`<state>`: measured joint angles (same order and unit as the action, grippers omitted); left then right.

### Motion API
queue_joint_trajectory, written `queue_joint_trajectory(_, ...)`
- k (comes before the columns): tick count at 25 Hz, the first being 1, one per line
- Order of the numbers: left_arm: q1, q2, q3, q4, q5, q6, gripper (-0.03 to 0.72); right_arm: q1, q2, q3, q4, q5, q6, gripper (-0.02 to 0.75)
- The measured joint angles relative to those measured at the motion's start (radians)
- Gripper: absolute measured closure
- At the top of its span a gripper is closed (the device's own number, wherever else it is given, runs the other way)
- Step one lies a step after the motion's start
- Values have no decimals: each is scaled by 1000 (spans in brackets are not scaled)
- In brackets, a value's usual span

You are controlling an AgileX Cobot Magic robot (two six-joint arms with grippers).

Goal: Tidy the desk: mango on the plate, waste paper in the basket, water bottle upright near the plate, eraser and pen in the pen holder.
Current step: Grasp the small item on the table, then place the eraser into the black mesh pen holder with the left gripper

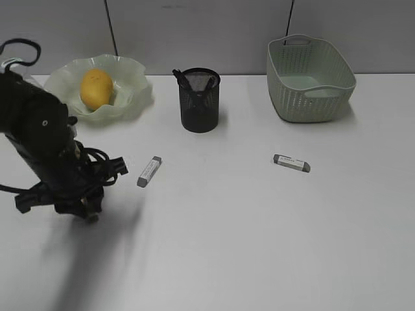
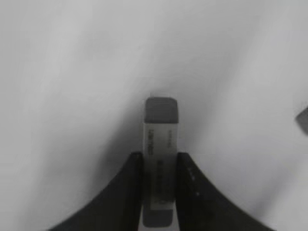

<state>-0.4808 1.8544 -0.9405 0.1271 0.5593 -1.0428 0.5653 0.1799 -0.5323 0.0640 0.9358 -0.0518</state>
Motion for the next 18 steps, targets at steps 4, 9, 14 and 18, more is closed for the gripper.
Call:
queue_joint_trajectory(4, 0, 0, -105, 65, 54, 22, 524, 0, 0, 0, 0, 0, 0, 247)
queue_joint_trajectory(9, 0, -23, -221, 92, 73, 57, 524, 0, 0, 0, 0, -1, 1, 248)
queue_joint_trajectory(14, 0, -40, -373, 153, 25, 81, 524, 0, 0, 0, 0, -1, 1, 248)
queue_joint_trajectory(18, 0, -40, -479, 200, -77, 93, 525, 0, 0, 0, 0, -1, 1, 248)
